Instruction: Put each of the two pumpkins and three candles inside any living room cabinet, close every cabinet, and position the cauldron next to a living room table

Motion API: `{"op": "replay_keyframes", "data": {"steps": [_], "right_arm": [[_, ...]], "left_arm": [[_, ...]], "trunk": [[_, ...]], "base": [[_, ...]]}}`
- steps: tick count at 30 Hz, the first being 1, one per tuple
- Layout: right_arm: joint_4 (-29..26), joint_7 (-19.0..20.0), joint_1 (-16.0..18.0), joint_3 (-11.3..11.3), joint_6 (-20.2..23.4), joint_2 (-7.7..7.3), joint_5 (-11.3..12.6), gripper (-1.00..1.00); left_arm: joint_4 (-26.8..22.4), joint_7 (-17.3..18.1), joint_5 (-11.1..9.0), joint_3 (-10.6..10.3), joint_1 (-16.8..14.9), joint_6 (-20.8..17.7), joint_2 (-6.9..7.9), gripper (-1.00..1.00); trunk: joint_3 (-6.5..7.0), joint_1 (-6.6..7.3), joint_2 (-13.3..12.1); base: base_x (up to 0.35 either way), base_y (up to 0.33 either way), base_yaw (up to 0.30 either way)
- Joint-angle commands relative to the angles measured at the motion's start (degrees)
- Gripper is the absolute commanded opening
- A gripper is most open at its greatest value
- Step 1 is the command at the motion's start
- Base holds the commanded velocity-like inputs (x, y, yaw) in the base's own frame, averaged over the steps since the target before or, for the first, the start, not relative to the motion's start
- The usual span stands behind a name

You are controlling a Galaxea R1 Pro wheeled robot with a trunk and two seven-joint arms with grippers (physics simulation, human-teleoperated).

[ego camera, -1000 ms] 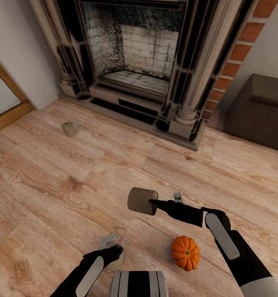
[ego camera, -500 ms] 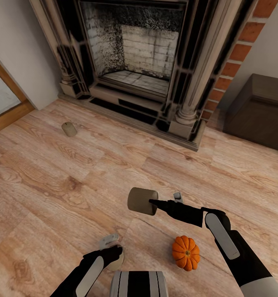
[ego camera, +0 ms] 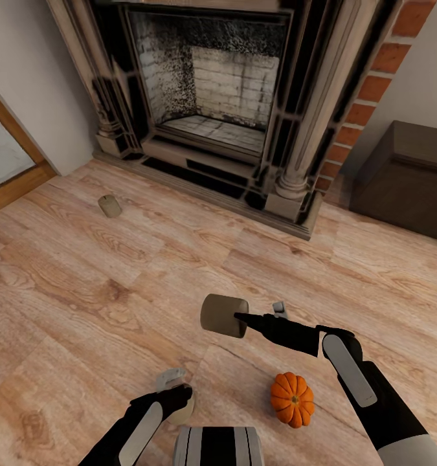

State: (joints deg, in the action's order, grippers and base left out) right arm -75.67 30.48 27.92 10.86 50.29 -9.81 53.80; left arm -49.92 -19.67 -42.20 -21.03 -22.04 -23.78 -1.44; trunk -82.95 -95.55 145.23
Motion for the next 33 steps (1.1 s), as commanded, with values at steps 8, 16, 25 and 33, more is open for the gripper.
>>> {"op": "replay_keyframes", "data": {"steps": [8,16,25,33], "right_arm": [[0.0,0.1,0.0,0.0,0.2,-0.03,0.0,-1.00],[0.0,0.1,0.0,0.0,0.1,-0.03,0.1,-1.00],[0.1,-0.1,0.0,0.0,0.1,-0.03,0.3,-1.00],[0.8,-0.1,0.0,0.0,0.0,-0.03,0.3,-1.00]], "left_arm": [[-0.1,-0.7,-0.5,-0.2,0.0,-0.1,0.05,-1.00],[-0.1,-0.7,-0.5,-0.1,0.0,-0.1,0.46,-1.00],[-0.8,-0.5,-0.7,0.2,0.0,-0.1,2.74,-1.00],[-8.0,-0.5,-1.7,4.3,0.0,-2.2,6.82,-1.00]], "trunk": [[1.74,0.21,-0.1],[3.51,0.42,-0.2],[5.51,0.65,-0.3],[7.28,0.86,-0.4]], "base": [[0.000,0.000,0.000],[0.000,0.000,0.000],[0.000,0.000,0.000],[0.000,0.000,0.000]]}}
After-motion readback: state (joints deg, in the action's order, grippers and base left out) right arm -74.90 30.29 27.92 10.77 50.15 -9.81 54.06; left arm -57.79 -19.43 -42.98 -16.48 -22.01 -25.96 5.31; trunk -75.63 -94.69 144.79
